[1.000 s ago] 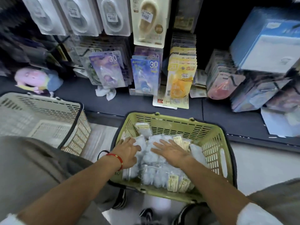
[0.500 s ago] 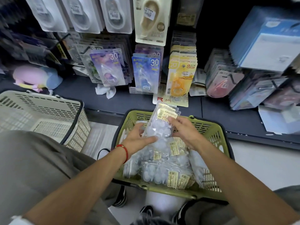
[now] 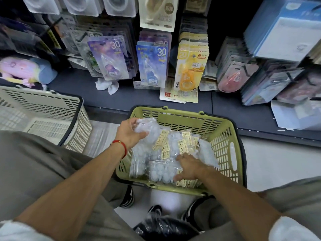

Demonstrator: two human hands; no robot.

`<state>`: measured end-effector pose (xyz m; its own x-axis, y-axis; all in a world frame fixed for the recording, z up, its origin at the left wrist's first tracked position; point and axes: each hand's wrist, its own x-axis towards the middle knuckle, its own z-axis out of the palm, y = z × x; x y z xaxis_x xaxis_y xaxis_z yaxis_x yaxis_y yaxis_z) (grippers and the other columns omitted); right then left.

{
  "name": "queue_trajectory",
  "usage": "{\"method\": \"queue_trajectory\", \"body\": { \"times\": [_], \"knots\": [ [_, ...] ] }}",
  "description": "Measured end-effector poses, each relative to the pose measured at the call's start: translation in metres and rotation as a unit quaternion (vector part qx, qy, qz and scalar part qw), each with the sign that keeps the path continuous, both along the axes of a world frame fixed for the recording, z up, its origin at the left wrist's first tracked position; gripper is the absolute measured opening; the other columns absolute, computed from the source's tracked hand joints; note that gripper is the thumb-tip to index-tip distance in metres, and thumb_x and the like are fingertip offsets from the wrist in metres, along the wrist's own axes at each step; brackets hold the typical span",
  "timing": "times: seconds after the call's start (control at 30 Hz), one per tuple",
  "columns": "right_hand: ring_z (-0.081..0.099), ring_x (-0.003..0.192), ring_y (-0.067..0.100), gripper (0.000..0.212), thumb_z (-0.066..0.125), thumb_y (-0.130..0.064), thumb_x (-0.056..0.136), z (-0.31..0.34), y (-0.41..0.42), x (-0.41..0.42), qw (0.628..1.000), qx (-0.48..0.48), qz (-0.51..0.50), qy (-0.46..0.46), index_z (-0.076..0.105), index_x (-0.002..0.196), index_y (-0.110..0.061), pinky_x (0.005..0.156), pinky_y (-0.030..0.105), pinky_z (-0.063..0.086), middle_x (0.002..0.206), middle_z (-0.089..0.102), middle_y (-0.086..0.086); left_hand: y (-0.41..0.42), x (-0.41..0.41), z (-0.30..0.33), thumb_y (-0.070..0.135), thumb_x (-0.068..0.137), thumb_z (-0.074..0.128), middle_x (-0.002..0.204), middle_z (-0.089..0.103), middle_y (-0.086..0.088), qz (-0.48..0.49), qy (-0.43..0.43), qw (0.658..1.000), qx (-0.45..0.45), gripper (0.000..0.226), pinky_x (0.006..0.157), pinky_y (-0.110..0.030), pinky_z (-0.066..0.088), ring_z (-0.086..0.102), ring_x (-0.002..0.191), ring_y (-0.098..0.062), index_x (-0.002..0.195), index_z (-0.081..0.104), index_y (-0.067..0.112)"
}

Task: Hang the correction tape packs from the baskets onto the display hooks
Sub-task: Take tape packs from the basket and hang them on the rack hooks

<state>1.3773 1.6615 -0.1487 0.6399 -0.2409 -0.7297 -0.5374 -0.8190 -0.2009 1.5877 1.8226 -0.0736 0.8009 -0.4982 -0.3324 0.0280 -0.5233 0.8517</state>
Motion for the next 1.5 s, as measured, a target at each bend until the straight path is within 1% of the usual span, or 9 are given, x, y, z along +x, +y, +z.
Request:
{"method": "queue_trajectory", "body": {
  "times": [0.23,0.33,0.63,0.77,0.87,1.03,1.27,1.37,1.5],
  "knots": [
    [0.049,0.138,0.029,0.079,0.081,-0.040,0.090,-0.006,-0.009,-0.004,0.992,0.089,-0.076,-0.038,0.038,0.151,-0.015,0.109,0.038,0.046,0.156,0.046,0.012,0.003,0.007,0.021,-0.001,0.085,0.084,0.098,0.079,-0.006,0.031,0.129,0.988,-0.080,0.030,0.079,-0.035,0.063,0.073,0.098,-0.028,0.110,0.074,0.011],
    [0.050,0.129,0.021,0.069,0.083,-0.035,0.089,0.012,-0.043,-0.008,0.964,0.158,-0.198,-0.086,0.043,0.142,-0.019,0.099,0.033,0.047,0.156,0.047,0.010,0.001,0.009,0.034,-0.007,0.091,0.072,0.121,0.073,-0.024,0.050,0.169,0.980,-0.088,0.037,0.094,-0.053,0.057,0.072,0.109,-0.040,0.125,0.065,0.002],
    [0.073,0.101,0.025,0.080,0.099,-0.032,0.061,0.093,-0.109,-0.017,0.751,0.444,-0.424,-0.242,0.069,0.132,-0.010,0.093,0.042,0.056,0.114,0.077,0.015,0.001,0.016,0.057,-0.002,0.093,0.073,0.113,0.074,-0.021,0.026,0.120,0.988,-0.092,0.020,0.092,-0.051,0.060,0.074,0.107,-0.036,0.112,0.069,0.001],
    [0.071,0.092,0.024,0.043,0.086,-0.018,0.080,0.107,-0.082,0.007,0.688,0.514,-0.416,-0.299,0.071,0.119,-0.006,0.088,0.039,0.058,0.103,0.075,0.013,-0.010,0.000,0.057,0.007,0.091,0.080,0.096,0.071,-0.007,-0.051,0.124,0.985,-0.111,0.025,0.069,-0.037,0.062,0.070,0.079,-0.016,0.114,0.073,0.007],
    [0.071,0.086,0.020,0.034,0.077,-0.018,0.085,0.112,-0.057,0.026,0.705,0.480,-0.408,-0.327,0.070,0.117,-0.007,0.078,0.030,0.059,0.092,0.077,0.005,-0.016,-0.014,0.051,0.035,0.092,0.078,0.094,0.072,-0.005,0.008,0.198,0.968,-0.151,0.035,0.066,-0.032,0.063,0.069,0.068,-0.015,0.117,0.074,0.010],
    [0.073,0.106,0.020,0.053,0.081,-0.032,0.084,0.111,-0.037,0.035,0.733,0.430,-0.404,-0.338,0.068,0.131,-0.012,0.098,0.040,0.055,0.113,0.078,0.005,-0.016,-0.013,0.050,0.063,0.076,0.077,0.107,0.069,-0.015,0.110,0.303,0.926,-0.197,0.076,0.094,-0.048,0.057,0.067,0.093,-0.032,0.128,0.069,0.008],
    [0.074,0.094,0.024,0.046,0.078,-0.028,0.085,0.122,-0.023,0.050,0.633,0.463,-0.476,-0.398,0.071,0.121,0.000,0.082,0.038,0.058,0.108,0.078,0.015,-0.023,-0.016,0.063,0.039,0.088,0.074,0.128,0.074,-0.011,0.048,0.287,0.923,-0.251,0.048,0.111,-0.046,0.050,0.067,0.125,-0.028,0.123,0.071,0.006],
    [0.074,0.090,0.022,0.046,0.076,-0.029,0.084,0.140,-0.019,0.054,0.656,0.447,-0.457,-0.402,0.071,0.118,0.000,0.073,0.031,0.060,0.103,0.078,0.013,-0.028,-0.026,0.078,0.043,0.103,0.059,0.122,0.077,-0.009,0.034,0.273,0.930,-0.245,0.040,0.090,-0.046,0.060,0.076,0.106,-0.027,0.130,0.065,0.015],
    [0.075,0.110,0.022,0.030,0.072,-0.028,0.099,0.167,-0.013,0.056,0.688,0.374,-0.439,-0.441,0.070,0.127,-0.018,0.088,0.036,0.061,0.119,0.078,0.003,-0.036,-0.035,0.107,0.056,0.100,0.059,0.132,0.074,-0.004,-0.009,0.263,0.924,-0.276,0.051,0.104,-0.057,0.055,0.072,0.119,-0.029,0.142,0.056,0.026]
  ]
}}
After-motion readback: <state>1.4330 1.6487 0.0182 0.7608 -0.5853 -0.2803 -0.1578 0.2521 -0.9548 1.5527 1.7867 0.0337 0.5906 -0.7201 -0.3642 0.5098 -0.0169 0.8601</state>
